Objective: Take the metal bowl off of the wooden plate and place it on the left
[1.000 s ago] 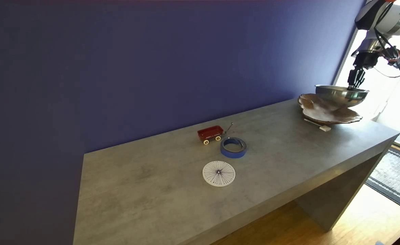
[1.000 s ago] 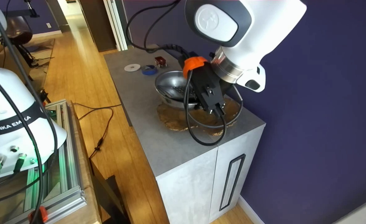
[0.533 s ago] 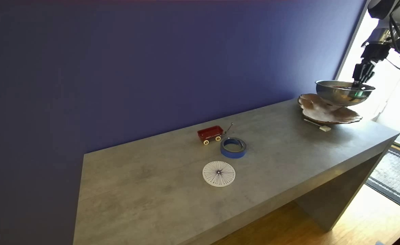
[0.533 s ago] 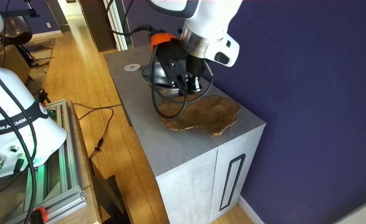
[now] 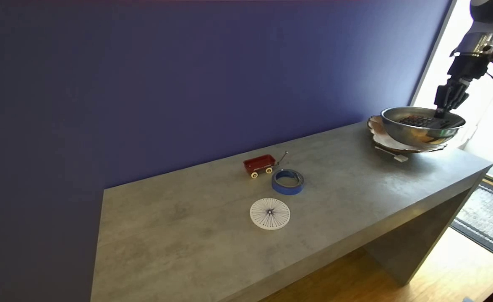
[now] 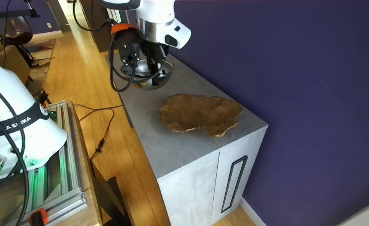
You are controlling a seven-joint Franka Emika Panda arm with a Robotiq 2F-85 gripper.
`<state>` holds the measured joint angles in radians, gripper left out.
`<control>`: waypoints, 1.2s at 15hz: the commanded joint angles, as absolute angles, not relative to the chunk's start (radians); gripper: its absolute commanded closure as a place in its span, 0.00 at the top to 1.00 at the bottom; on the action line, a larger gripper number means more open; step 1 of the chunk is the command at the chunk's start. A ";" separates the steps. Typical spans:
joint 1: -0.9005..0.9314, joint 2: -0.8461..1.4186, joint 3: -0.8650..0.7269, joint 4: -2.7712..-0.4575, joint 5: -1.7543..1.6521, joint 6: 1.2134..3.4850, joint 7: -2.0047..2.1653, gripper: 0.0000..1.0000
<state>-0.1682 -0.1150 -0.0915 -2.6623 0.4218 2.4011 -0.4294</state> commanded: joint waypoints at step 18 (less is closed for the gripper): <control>0.279 -0.007 0.174 -2.422 0.487 2.406 -0.263 0.02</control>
<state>0.2619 -0.1101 0.1611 -2.5842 0.4701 2.5200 -0.2431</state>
